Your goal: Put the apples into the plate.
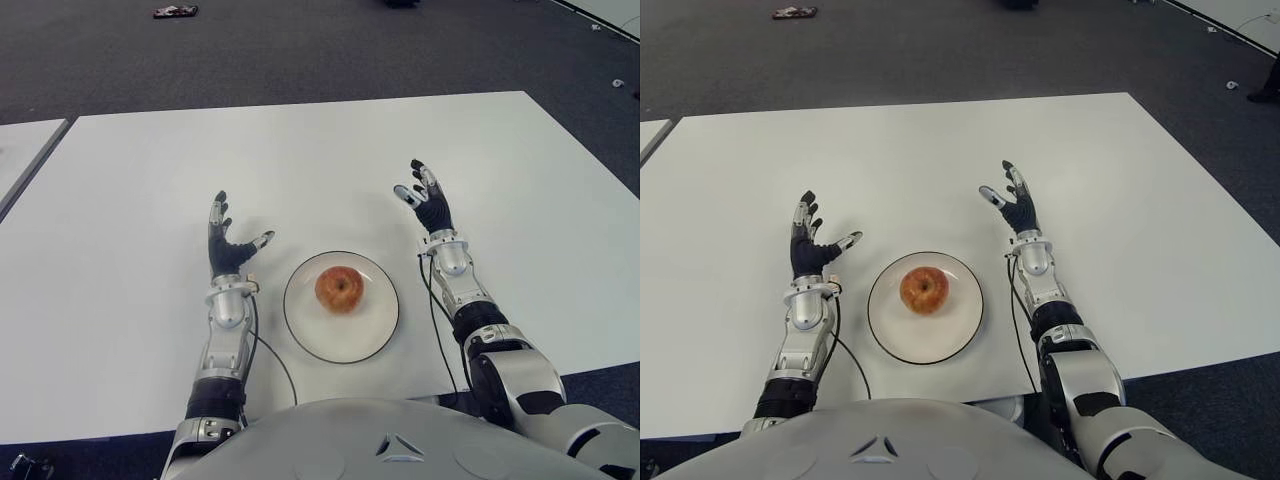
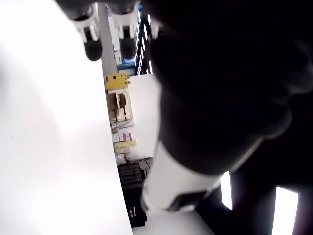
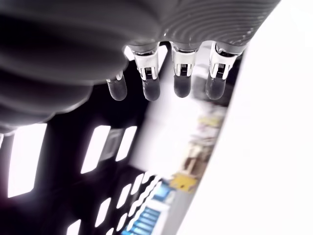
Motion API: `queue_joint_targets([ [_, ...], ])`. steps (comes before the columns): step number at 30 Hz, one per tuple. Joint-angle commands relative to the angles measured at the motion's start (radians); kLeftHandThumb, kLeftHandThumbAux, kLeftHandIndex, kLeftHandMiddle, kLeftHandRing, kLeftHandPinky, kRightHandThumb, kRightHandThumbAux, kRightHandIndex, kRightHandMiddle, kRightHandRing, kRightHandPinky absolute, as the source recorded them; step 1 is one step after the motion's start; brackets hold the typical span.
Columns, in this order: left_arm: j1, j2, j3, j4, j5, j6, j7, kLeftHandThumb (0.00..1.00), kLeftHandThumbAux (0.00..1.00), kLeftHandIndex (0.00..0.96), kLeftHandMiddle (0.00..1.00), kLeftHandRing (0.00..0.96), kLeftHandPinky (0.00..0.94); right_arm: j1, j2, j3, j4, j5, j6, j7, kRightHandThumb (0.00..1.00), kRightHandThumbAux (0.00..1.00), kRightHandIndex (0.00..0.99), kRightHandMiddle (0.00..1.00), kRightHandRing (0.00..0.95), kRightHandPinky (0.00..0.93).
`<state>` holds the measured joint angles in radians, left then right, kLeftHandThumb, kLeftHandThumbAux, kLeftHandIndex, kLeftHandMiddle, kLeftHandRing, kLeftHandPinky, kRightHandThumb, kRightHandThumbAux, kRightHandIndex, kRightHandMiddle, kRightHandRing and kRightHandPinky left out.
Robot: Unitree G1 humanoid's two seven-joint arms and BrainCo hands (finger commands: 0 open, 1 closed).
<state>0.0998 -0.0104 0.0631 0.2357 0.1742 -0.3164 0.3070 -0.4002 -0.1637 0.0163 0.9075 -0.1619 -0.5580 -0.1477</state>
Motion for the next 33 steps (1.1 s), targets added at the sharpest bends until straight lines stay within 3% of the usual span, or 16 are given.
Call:
queue_joint_targets([
  [1,0.0,0.012,0.003,0.0,-0.007,-0.004,-0.016,0.0,0.569,0.0,0.0,0.0,0.003,0.023,0.025,-0.004,0.015,0.004,0.002,-0.018,0.004,0.462,0.0,0.0,0.0,0.0],
  [15,0.0,0.024,0.004,0.002,-0.007,-0.02,-0.024,0.0,0.561,0.0,0.0,0.0,0.009,0.049,0.079,-0.027,0.001,0.064,0.018,0.033,0.0,0.579,0.0,0.0,0.0,0.0],
  [33,0.004,0.025,0.004,-0.006,-0.005,-0.023,-0.023,0.0,0.57,0.0,0.0,0.0,0.004,0.07,0.089,-0.042,-0.011,0.083,0.015,0.101,0.001,0.577,0.0,0.0,0.0,0.0],
])
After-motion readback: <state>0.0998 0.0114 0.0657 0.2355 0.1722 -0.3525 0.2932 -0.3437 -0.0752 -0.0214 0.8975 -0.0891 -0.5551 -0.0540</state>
